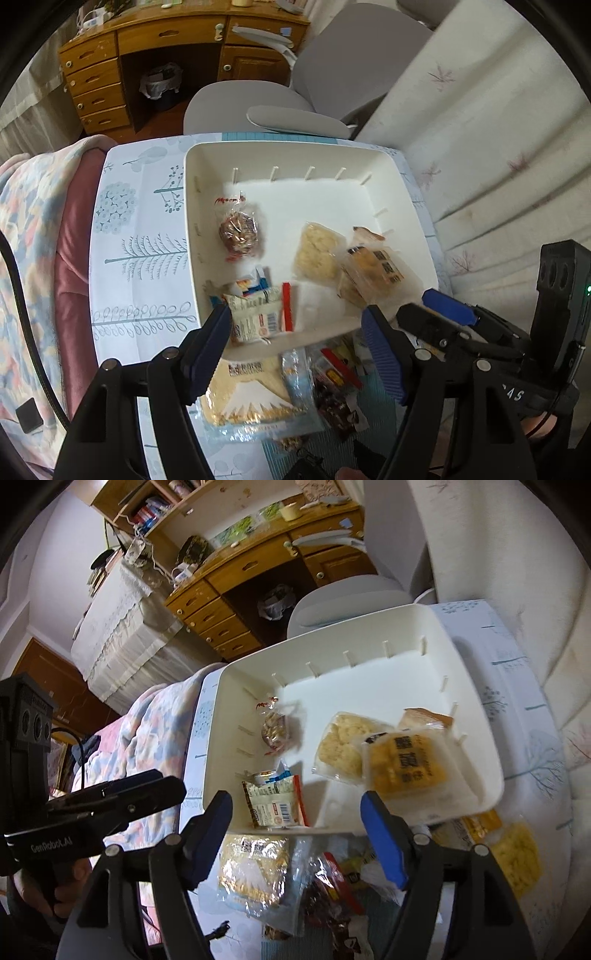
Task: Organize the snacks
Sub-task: 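Open both tools to drop the nut bag and Cookies bag into the tray, then move both tools back from the tray toward the snacks on the table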
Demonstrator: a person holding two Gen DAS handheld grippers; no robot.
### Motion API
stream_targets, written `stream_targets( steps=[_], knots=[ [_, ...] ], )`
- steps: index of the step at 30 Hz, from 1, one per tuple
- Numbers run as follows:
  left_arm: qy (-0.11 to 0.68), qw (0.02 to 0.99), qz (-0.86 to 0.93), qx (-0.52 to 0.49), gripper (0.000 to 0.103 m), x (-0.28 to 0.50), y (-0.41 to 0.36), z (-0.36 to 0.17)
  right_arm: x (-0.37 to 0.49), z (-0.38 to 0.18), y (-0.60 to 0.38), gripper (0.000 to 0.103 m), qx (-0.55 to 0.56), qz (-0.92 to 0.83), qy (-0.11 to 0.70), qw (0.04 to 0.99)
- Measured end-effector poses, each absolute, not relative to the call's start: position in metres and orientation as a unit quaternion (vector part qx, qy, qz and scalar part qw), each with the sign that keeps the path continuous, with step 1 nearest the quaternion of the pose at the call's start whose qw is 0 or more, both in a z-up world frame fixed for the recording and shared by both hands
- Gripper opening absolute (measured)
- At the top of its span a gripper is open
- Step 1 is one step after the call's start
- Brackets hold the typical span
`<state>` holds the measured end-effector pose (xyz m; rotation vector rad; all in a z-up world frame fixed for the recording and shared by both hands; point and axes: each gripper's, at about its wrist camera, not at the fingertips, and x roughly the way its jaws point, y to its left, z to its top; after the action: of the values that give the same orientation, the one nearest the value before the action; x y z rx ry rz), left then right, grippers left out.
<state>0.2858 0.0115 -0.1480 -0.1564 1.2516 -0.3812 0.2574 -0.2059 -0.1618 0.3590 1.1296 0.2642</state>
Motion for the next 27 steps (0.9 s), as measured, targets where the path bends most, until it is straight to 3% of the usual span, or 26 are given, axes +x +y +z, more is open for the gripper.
stream_targets(
  steps=[4,16,27],
  knots=[
    [0.580,0.791,-0.185,-0.063,0.078,0.270,0.002,-0.141,0.240,-0.153,-0.218,0.077,0.174,0.107,0.521,0.828],
    [0.583,0.784,-0.203,-0.067,0.080,0.221,-0.036,-0.142,0.189,-0.147,-0.264,0.078,0.160,0.051,0.517,0.839],
    [0.614,0.768,-0.168,-0.075,0.080,0.176,-0.077,-0.169,0.157,-0.177,-0.309,0.078,0.099,0.022,0.517,0.850]
  ],
)
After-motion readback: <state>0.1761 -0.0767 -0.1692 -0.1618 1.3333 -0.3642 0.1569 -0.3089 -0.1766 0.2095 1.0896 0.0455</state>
